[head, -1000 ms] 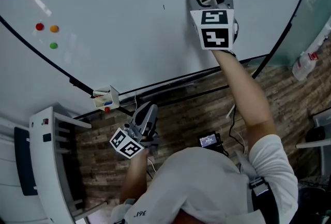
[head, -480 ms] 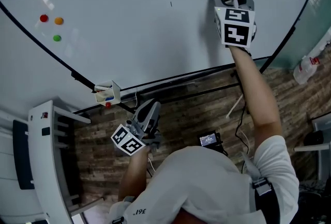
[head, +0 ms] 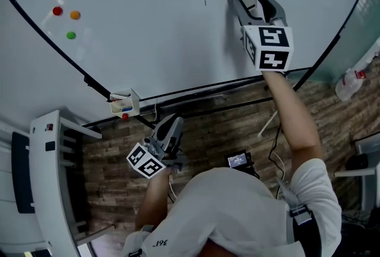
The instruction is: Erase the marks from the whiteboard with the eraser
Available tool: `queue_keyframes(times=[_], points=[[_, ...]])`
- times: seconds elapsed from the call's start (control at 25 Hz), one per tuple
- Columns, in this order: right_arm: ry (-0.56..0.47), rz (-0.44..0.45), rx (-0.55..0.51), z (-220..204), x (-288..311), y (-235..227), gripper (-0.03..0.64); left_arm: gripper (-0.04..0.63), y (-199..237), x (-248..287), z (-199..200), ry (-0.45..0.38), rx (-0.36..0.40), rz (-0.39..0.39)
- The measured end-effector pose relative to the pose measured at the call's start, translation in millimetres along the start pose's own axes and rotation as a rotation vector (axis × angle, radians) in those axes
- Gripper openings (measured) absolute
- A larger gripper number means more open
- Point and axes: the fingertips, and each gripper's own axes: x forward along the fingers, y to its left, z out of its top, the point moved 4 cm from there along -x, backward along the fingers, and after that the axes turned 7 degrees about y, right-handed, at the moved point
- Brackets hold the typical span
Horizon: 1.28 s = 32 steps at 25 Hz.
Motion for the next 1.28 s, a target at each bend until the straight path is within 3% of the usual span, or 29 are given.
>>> queue_keyframes(times=[0.56, 0.96, 1.28], points=[[0.015, 0.100, -0.282, 11, 21, 171, 0.247, 0.009, 1, -38, 7, -0.035, 0.001, 0.049], [0.056, 0.120, -0.321, 4, 39, 219, 0.247, 0.009, 5, -62, 14, -0.060, 0.007, 0.095], [0.078, 0.066, -0.371, 1, 46, 220, 0.247, 0.009, 6, -66, 13, -0.058, 0.007, 0.096]])
